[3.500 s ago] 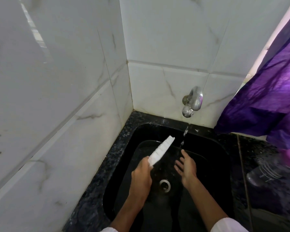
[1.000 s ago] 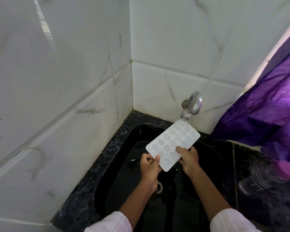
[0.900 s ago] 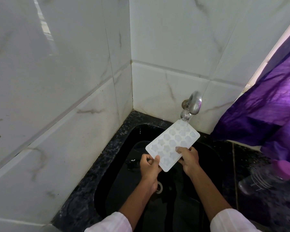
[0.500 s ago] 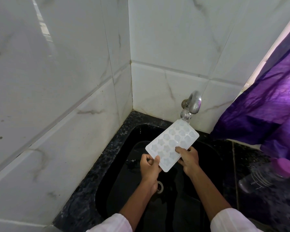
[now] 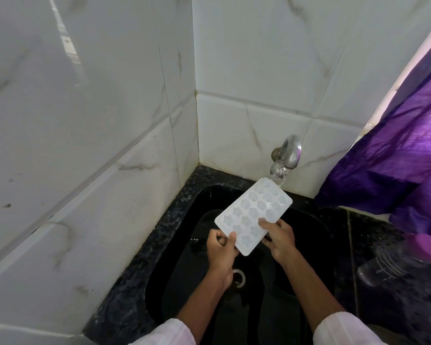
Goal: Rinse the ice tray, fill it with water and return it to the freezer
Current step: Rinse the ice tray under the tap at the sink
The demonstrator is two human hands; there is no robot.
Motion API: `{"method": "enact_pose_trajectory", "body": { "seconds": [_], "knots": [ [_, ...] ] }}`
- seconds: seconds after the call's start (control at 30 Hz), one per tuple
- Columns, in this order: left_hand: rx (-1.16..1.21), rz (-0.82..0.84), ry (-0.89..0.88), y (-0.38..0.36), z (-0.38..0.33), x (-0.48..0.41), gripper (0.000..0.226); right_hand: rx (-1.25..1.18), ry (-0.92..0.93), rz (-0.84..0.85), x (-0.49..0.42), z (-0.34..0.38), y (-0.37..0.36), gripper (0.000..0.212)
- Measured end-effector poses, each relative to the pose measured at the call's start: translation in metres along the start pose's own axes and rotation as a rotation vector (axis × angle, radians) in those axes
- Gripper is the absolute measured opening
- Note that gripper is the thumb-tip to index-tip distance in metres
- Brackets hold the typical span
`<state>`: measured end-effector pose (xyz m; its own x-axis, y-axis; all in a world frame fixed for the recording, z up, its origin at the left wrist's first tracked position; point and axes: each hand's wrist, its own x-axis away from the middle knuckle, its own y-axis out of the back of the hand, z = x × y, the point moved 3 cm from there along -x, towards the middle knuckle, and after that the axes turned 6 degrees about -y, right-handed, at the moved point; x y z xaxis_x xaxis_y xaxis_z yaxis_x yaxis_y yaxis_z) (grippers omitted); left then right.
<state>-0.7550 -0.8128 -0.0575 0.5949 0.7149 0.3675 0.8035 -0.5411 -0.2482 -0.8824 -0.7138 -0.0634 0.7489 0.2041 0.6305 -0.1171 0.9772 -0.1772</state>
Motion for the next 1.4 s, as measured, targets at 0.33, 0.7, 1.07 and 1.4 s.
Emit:
{"method": "enact_pose_trajectory", "body": {
  "seconds": [0.33, 0.7, 1.07, 1.4],
  "knots": [
    [-0.022, -0.002, -0.013, 0.004, 0.0, -0.001, 0.012, 0.005, 0.008, 0.04, 0.001, -0.003, 0.002, 0.039],
    [-0.548, 0.026, -0.573, 0.03, -0.013, 0.009, 0.028, -0.011, -0.171, 0.15, -0.005, -0.032, 0.0, 0.033],
    [-1.089, 0.285, -0.996, 0.045, 0.003, 0.008, 0.031, 0.03, -0.232, 0.016, 0.003, -0.049, 0.017, 0.029],
    [-0.297, -0.015, -0.104, -0.007, 0.009, -0.028, 0.015, -0.049, -0.048, -0.213, 0.023, -0.012, 0.047, 0.078]
  ]
}}
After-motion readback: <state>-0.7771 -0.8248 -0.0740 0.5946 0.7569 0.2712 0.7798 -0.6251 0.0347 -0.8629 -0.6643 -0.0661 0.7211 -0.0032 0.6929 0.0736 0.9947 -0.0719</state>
